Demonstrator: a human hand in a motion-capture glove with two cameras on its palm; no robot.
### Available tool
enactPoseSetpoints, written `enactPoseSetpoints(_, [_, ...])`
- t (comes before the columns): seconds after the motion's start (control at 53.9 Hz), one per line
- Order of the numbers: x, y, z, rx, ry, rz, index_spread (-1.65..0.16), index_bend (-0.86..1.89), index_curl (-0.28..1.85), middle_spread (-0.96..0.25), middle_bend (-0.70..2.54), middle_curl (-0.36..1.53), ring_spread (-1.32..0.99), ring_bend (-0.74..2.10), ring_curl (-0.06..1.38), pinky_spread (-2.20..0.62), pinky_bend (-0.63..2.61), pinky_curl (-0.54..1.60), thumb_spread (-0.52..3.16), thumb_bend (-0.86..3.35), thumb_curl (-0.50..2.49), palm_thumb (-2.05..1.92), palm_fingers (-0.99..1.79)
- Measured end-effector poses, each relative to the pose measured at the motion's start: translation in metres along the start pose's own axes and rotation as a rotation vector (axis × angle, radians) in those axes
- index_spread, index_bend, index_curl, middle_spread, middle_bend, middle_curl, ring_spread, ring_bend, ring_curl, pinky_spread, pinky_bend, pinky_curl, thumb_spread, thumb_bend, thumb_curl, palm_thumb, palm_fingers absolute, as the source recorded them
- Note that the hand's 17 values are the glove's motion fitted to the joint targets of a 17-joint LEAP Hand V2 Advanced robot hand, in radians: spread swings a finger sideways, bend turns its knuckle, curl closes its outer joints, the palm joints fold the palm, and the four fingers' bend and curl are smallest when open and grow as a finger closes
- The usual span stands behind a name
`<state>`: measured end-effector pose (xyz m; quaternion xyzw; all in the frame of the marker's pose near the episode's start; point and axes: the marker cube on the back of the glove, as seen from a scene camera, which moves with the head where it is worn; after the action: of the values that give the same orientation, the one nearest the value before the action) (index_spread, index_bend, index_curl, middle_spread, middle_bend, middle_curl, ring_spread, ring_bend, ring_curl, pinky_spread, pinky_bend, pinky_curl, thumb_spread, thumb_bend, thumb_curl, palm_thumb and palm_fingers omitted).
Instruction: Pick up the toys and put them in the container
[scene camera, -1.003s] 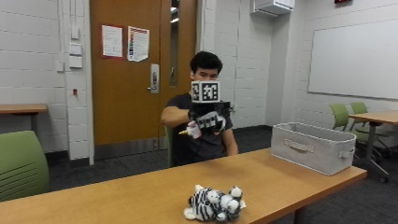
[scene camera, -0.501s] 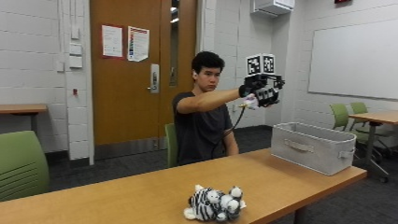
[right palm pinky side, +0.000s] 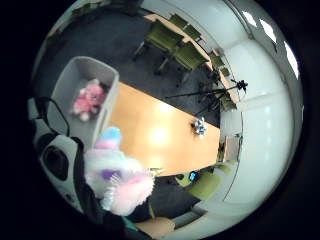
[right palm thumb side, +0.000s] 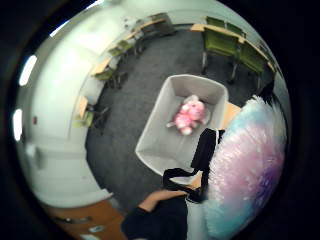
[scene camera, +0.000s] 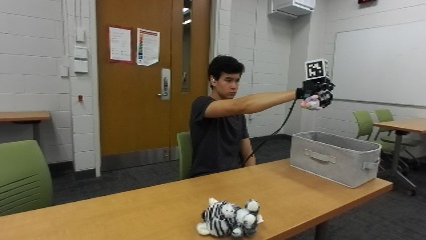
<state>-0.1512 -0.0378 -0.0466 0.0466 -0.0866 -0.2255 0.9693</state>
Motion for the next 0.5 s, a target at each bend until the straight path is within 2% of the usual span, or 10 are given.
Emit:
enactPoseSetpoints(0.111, [-0.007, -0.010, 0.018, -0.001, 0.036, -0.113, -0.39, 0.21, 1.29, -0.24, 1.26, 0.68, -0.31, 1.43, 0.50, -0.43, 0.89, 0.44, 1.22, -0.01, 0.67, 0.45, 1.25])
enactPoseSetpoints(0.204, [-0.023, -0.018, 0.029, -0.017, 0.033, 0.009, -0.39, 0.20, 1.30, -0.24, 1.26, 0.67, -0.30, 1.43, 0.50, -0.43, 0.89, 0.44, 1.22, -0.01, 0.67, 0.45, 1.25])
enactPoseSetpoints(0.279, [-0.015, -0.022, 0.039, 0.017, 0.137, 0.011, -0.39, 0.20, 1.30, -0.24, 1.27, 0.67, -0.31, 1.44, 0.49, -0.43, 0.89, 0.44, 1.22, -0.01, 0.68, 0.44, 1.25])
enactPoseSetpoints(0.334, [-0.021, -0.022, 0.041, 0.050, 0.019, 0.008, -0.39, 0.19, 1.30, -0.24, 1.27, 0.67, -0.30, 1.44, 0.49, -0.43, 0.89, 0.44, 1.22, -0.01, 0.68, 0.44, 1.25])
enactPoseSetpoints(0.39, [-0.028, -0.016, 0.045, -0.004, -0.054, -0.102, -0.39, 0.17, 1.29, -0.24, 1.23, 0.65, -0.31, 1.43, 0.49, -0.44, 0.88, 0.43, 1.20, -0.02, 0.67, 0.42, 1.19])
enactPoseSetpoints(0.446, [-0.023, -0.016, 0.050, -0.076, -0.056, -0.069, -0.39, 0.07, 1.22, -0.25, 1.10, 0.60, -0.33, 1.34, 0.45, -0.43, 0.90, 0.43, 1.25, -0.10, 0.58, 0.22, 0.95])
enactPoseSetpoints(0.464, [-0.020, -0.016, 0.052, -0.086, -0.045, -0.050, -0.39, -0.03, 1.19, -0.23, 0.93, 0.56, -0.32, 1.30, 0.45, -0.39, 0.99, 0.46, 1.21, -0.16, 0.54, 0.09, 0.54])
enactPoseSetpoints(0.483, [-0.017, -0.017, 0.053, -0.089, -0.028, -0.046, -0.39, 0.01, 1.18, -0.22, 0.92, 0.58, -0.31, 1.32, 0.48, -0.38, 1.03, 0.50, 1.21, -0.14, 0.52, 0.05, 0.52])
enactPoseSetpoints(0.501, [-0.013, -0.016, 0.055, -0.086, -0.010, -0.060, -0.38, -0.04, 1.14, -0.19, 0.80, 0.54, -0.28, 1.22, 0.45, -0.35, 1.10, 0.52, 1.16, -0.17, 0.50, -0.06, 0.17])
